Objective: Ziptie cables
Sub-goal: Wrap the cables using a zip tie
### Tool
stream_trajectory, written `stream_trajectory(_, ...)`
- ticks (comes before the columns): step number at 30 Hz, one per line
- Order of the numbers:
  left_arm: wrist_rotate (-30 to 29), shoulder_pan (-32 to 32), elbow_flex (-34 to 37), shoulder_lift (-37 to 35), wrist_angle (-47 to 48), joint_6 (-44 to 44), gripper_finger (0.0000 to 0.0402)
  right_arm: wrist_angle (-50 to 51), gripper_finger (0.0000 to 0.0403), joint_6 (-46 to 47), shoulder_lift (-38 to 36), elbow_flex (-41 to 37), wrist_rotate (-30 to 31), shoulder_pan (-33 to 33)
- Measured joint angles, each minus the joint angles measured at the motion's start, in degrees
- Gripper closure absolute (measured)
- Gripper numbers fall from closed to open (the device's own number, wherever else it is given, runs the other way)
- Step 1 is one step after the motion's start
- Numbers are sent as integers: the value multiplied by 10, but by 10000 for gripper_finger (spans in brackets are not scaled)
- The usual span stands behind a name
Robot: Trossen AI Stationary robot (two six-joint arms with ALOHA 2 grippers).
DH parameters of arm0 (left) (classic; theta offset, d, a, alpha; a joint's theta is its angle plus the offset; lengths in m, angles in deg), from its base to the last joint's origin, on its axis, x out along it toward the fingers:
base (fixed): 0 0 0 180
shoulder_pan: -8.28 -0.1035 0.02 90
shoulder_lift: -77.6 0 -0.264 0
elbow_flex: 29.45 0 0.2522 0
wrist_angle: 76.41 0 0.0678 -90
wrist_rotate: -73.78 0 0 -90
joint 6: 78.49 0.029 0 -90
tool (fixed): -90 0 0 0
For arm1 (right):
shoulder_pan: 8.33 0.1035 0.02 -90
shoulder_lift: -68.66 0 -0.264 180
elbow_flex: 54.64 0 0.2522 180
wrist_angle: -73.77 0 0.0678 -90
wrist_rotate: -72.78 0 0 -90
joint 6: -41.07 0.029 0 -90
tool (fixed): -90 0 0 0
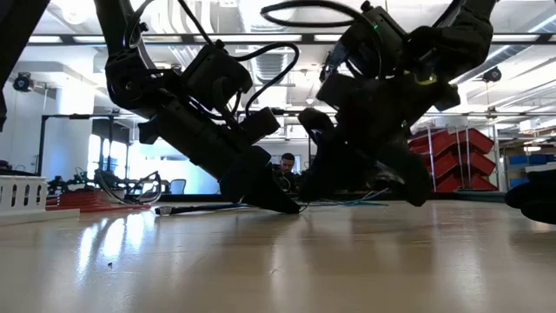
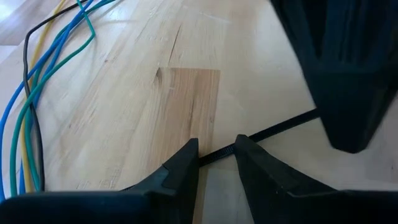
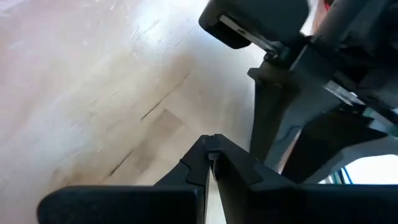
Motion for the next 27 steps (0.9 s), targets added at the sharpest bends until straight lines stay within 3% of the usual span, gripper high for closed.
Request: stream_trajectory(27,0,0,0,0,0,0,303,86,393,2,-35,-6,1,3)
